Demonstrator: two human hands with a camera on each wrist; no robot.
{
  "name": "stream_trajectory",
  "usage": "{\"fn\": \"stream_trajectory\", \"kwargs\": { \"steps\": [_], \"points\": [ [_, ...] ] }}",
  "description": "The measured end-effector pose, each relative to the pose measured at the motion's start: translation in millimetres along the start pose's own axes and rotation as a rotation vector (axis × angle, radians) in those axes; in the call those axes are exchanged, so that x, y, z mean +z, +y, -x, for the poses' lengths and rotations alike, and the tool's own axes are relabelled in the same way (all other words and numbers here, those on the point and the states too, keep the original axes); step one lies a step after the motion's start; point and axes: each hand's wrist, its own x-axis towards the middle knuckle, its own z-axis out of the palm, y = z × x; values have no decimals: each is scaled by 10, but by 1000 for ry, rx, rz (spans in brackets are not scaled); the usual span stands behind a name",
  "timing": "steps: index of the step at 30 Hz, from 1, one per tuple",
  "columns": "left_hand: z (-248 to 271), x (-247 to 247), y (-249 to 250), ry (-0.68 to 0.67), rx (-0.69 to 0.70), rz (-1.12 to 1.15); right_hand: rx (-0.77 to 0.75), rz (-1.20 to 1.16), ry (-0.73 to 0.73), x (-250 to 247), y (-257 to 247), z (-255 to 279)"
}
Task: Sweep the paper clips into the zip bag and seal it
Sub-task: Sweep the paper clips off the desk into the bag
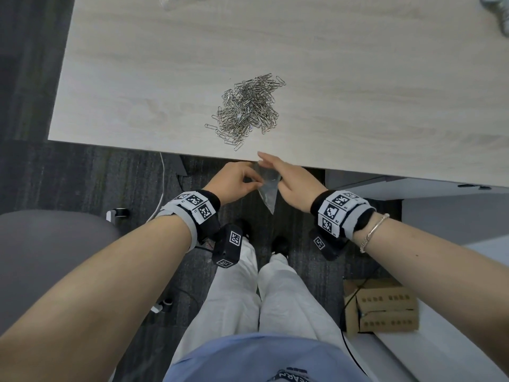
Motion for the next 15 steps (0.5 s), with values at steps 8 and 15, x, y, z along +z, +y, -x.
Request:
{"fn": "stream_trajectory", "kwargs": {
  "steps": [8,15],
  "points": [
    [4,-107,30,-62,-14,-27,81,-47,330,-523,61,-649],
    [-47,-128,-26,-105,-8,-21,103,134,229,-847,141,-1318]
  ]
}}
